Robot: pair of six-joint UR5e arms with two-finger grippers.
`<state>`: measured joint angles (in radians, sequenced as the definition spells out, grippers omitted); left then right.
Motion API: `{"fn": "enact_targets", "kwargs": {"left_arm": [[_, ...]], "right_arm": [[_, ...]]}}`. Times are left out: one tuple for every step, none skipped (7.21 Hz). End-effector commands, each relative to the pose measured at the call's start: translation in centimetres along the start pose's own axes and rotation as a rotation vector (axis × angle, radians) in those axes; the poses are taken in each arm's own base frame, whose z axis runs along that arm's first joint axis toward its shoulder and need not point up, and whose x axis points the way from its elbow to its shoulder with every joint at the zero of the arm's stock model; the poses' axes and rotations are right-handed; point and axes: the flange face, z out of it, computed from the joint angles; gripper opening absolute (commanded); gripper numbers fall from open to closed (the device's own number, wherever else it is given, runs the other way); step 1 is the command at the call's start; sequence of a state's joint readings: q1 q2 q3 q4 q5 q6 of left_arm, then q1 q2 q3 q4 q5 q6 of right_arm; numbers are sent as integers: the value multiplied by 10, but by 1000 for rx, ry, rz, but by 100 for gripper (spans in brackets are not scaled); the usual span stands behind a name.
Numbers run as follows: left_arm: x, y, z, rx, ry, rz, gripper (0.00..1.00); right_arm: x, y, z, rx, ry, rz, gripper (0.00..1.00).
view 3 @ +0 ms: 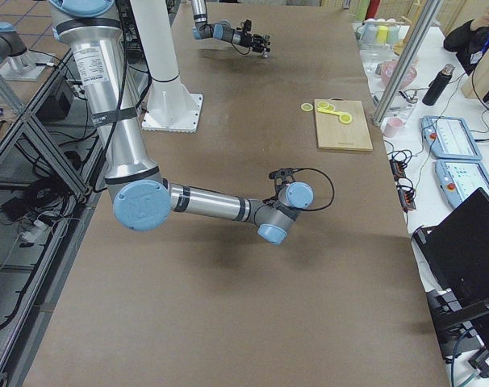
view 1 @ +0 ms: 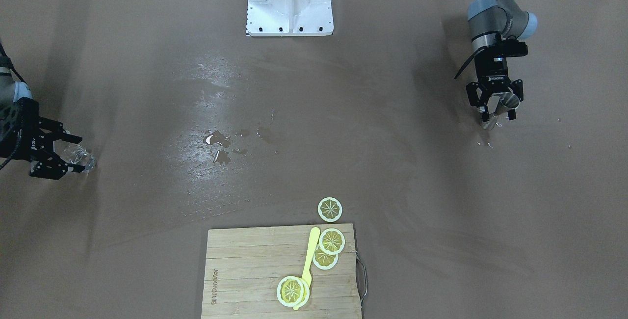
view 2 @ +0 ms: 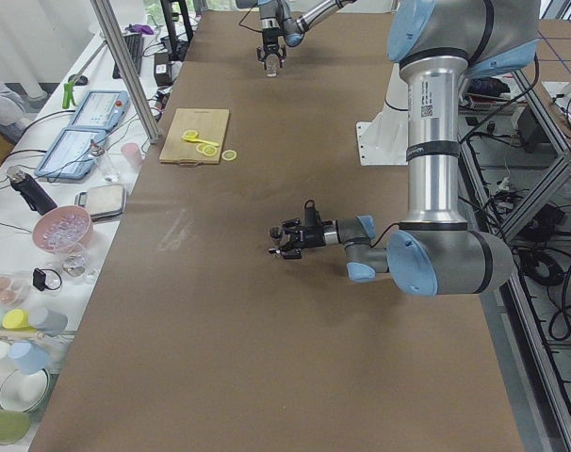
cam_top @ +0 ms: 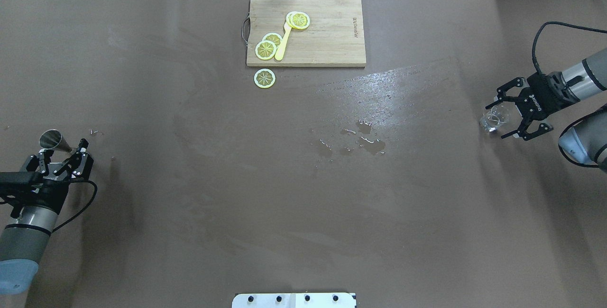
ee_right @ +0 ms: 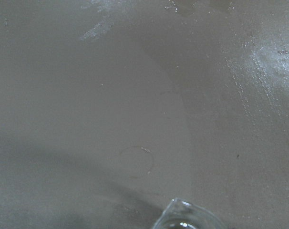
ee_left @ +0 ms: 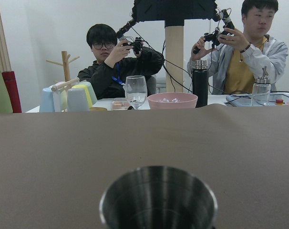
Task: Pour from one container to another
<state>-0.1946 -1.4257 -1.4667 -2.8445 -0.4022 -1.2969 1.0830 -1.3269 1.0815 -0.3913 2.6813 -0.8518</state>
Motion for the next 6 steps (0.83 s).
{"fn": "enact_targets", "kwargs": {"left_arm": [[-10, -12, -7, 8, 1, -2, 99], [-4, -19, -13, 36, 5, -12, 99], [-9, -24, -19, 60, 0, 0, 99], [-10, -28, -28, 50, 14, 1, 99], [-4, -31, -31, 49, 20, -10, 99], [-5, -36, -33, 49, 22, -16, 99]], "right_arm": [[-1, -4, 0, 24, -19, 16, 99], [5, -13, -1, 37, -21, 39, 99], [14, -24, -2, 46, -17, 58, 99], [20, -35, -5, 53, -10, 64, 99], [34, -53, -7, 64, -1, 79, 99], [50, -69, -9, 73, 10, 107, 99]]}}
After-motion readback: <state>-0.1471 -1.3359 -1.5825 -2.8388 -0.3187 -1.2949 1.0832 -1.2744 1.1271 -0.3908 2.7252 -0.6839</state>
